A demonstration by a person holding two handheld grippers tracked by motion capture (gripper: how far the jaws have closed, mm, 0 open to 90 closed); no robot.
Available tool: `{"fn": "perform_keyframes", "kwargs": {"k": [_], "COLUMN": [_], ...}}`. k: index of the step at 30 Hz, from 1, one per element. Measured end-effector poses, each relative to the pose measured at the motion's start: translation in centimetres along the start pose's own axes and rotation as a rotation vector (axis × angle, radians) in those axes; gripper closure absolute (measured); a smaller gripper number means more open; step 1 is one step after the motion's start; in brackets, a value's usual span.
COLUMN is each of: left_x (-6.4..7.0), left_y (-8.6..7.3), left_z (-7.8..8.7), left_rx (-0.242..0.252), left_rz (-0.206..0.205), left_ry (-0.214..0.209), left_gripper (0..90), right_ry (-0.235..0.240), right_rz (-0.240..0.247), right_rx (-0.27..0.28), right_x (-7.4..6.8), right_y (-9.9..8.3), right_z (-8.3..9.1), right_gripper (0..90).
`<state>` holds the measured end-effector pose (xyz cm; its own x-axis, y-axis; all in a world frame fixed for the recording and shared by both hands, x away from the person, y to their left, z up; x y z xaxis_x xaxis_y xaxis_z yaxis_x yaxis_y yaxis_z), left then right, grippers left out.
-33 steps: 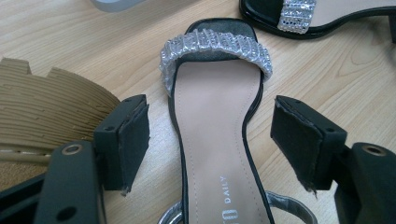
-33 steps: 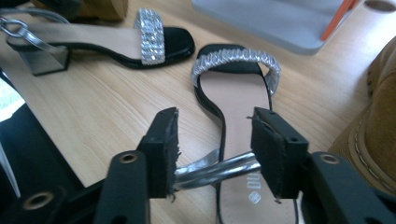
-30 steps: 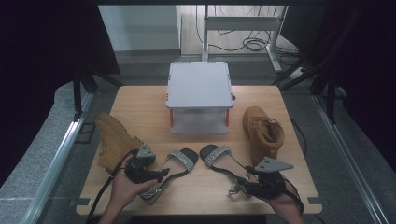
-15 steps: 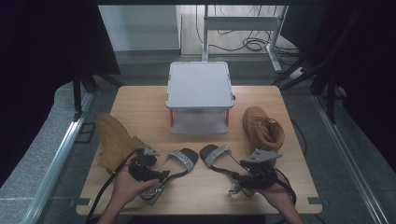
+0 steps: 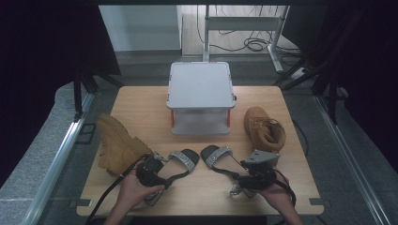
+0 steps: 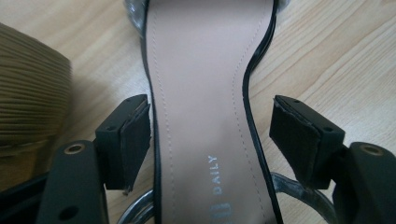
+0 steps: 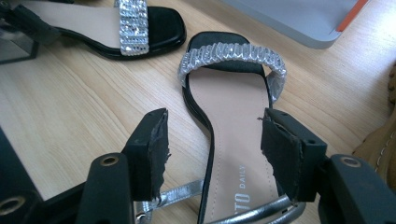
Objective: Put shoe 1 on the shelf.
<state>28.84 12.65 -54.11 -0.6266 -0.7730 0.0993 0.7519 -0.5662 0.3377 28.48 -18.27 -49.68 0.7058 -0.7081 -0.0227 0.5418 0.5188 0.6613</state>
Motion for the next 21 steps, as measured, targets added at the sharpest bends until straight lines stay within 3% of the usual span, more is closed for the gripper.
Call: {"fn": "perform_keyframes", "kwargs": {"k": [5, 12, 21], "left_x": [-0.1, -0.1, -0.1], "left_y": [0.1, 0.0, 0.0], "left_z": [-0.6, -1.6, -1.5], "left_rx": [-0.027, -0.054, -0.050], "left_rz": [0.011, 0.026, 0.033], "left_ry": [0.013, 0.012, 0.034], "left_gripper": [30.2, 34.1, 40.4], "right_ry": [-0.034, -0.092, -0.102], "right_rz": [0.024, 0.044, 0.006], "right_rx": [-0.048, -0.185, -0.292], "right_x": [0.1, 0.7, 1.5], "right_y": [0.4, 0.3, -0.8], "right_z": [-1.0, -3.4, -5.0], "right_gripper": [38.6, 31.8, 30.6]}}
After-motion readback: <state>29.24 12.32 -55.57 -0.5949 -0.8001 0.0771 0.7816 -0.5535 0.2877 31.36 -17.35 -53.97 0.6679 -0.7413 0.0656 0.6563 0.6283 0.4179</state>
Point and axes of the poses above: each handheld gripper's, and its own axes: z roughly backward along the jaws, y roughly out of its top, x roughly to its right, the point moved 5 cm from there along -z, roughly forward along the jaws, and after that the axes turned 4 degrees about -x, right-handed, at the moved point
